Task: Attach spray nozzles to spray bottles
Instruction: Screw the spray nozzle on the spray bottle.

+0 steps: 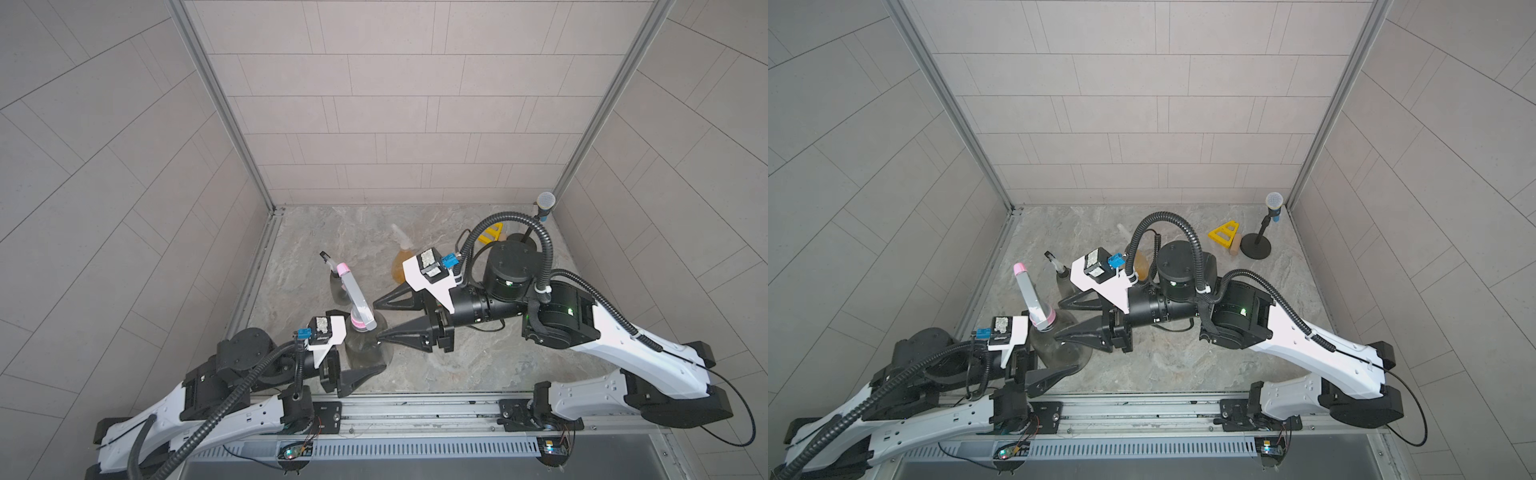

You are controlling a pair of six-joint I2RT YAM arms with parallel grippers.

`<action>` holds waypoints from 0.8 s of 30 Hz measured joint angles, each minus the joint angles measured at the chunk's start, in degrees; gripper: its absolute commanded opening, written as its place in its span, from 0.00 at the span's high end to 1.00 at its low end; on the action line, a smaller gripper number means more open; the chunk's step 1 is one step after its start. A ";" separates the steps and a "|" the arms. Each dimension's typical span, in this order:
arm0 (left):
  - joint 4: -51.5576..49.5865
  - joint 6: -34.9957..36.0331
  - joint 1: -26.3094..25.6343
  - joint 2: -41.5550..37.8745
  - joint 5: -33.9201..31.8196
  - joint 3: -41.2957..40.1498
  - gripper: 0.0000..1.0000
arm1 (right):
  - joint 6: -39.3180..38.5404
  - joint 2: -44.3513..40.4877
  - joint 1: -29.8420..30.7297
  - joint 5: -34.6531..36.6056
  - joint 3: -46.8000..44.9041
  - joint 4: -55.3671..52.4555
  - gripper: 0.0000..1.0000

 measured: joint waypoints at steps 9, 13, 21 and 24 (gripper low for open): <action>-0.02 -0.02 0.00 0.74 0.96 0.00 1.00 | 0.39 0.83 0.00 -0.57 0.85 1.90 0.51; 0.00 -0.02 0.00 1.03 0.92 0.00 1.00 | 0.57 1.77 0.00 -0.57 1.73 2.43 0.54; -0.04 -0.04 -0.02 1.49 0.37 0.00 1.00 | 0.52 2.19 0.00 -0.13 1.77 2.54 0.71; -0.20 -0.37 -0.02 1.62 -0.02 0.02 1.00 | -0.11 2.19 0.00 0.63 1.77 2.51 0.78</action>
